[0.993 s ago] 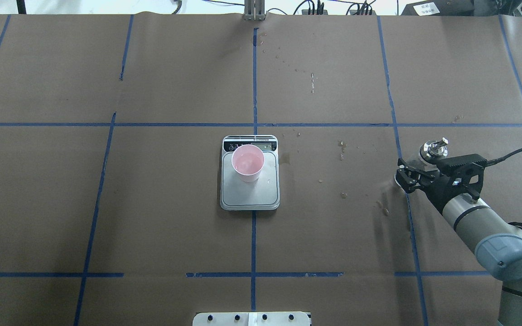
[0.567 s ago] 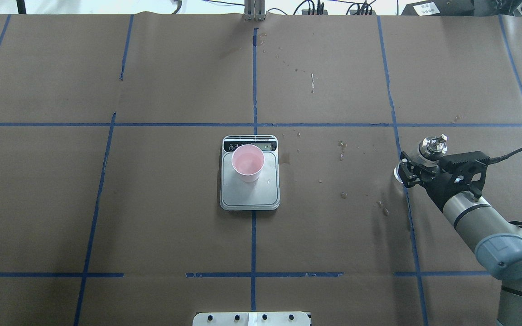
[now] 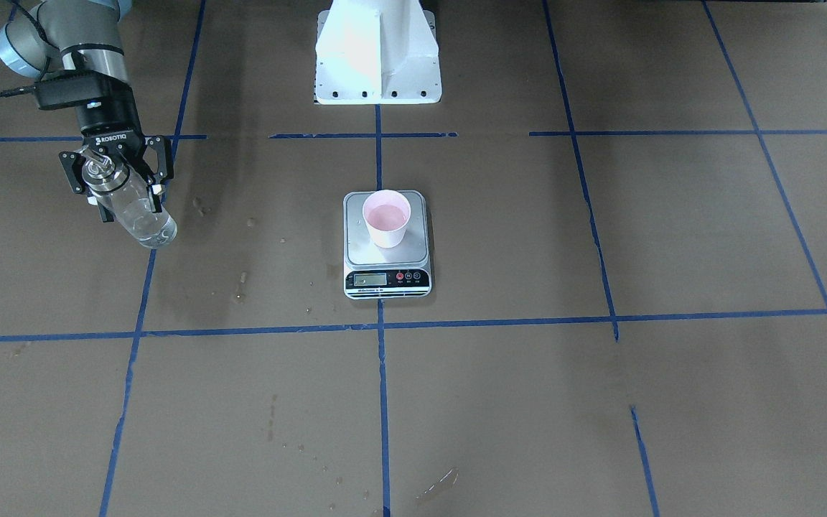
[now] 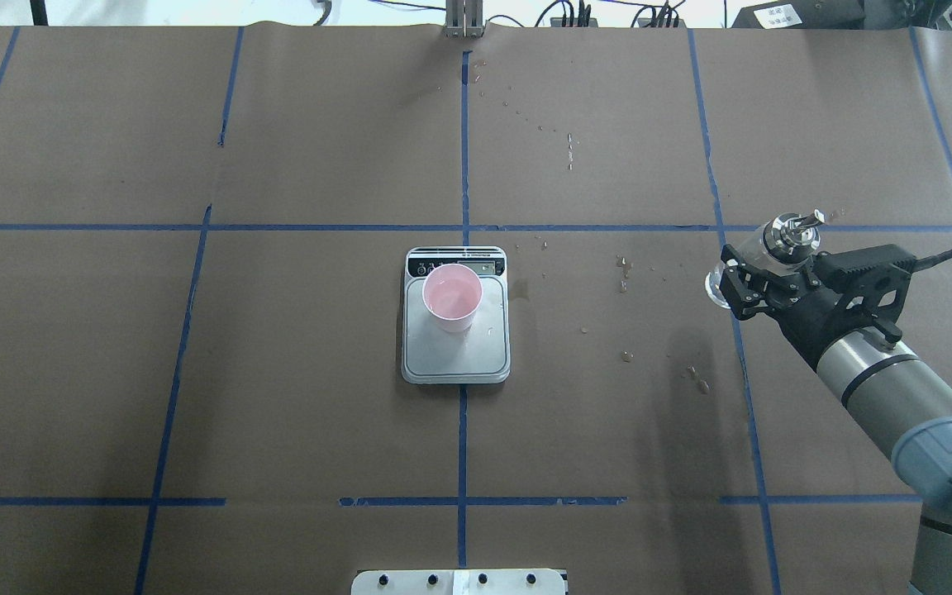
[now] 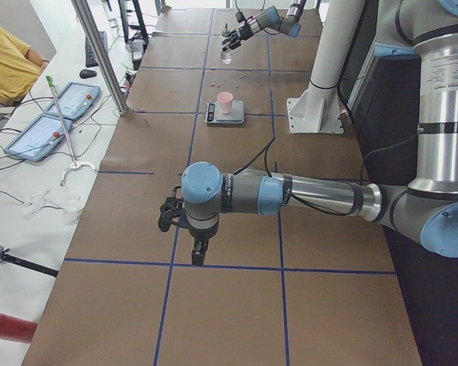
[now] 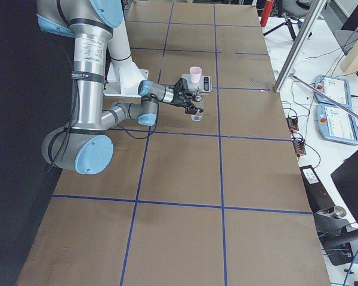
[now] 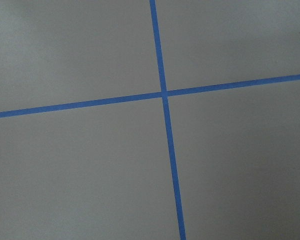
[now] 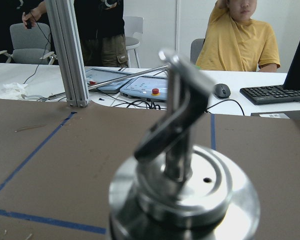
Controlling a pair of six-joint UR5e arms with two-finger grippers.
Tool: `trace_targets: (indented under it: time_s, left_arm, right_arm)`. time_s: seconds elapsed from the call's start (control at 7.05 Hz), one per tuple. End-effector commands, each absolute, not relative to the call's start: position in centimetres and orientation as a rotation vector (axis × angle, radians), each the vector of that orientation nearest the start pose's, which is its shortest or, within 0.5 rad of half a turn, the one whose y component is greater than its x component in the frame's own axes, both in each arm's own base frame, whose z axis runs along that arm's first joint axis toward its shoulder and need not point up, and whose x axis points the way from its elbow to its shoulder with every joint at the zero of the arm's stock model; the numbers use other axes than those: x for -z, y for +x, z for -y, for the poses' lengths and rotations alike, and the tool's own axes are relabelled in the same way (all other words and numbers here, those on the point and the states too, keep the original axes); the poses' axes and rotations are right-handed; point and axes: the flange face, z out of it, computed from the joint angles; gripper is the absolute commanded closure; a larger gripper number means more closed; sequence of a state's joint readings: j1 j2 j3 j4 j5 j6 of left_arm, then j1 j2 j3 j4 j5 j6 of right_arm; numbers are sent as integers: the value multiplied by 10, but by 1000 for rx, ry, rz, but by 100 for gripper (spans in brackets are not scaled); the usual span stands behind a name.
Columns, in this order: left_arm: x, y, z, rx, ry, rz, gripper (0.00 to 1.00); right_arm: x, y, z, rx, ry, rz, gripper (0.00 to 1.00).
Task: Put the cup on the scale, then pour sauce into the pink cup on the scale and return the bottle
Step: 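Lift the glass bottle upright with the right gripper, then move the bottle over the pink cup and tilt the spout down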
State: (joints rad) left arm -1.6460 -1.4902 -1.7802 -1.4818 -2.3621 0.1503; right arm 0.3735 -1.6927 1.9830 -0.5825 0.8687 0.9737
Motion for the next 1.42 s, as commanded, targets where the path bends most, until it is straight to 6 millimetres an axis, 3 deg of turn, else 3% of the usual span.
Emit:
trace_targets:
  time_s: [0.0, 0.28, 0.57, 0.85, 0.99, 1.13, 1.28]
  left_arm:
    - [-605, -97, 450, -85, 121, -782, 0]
    - [-605, -97, 449, -84, 119, -782, 0]
    - [-607, -96, 447, -82, 115, -784, 0]
    - [-607, -96, 447, -82, 115, -782, 0]
    - [-607, -96, 447, -82, 115, -784, 0]
    - [-607, -96, 447, -84, 116, -782, 0]
    - [-607, -96, 447, -84, 114, -784, 0]
  right_arm:
    - [-370, -315, 354, -183, 1184, 734, 100]
    - [-377, -315, 360, -136, 1180, 653, 100]
    - [-353, -348, 375, -13, 1152, 500, 100]
    - [-322, -376, 388, 273, 1197, 259, 100]
    - [-303, -403, 393, 289, 1226, 121, 100]
    - [-269, -453, 390, 339, 1216, 7, 100]
    - [-239, -491, 375, 381, 1237, -147, 100]
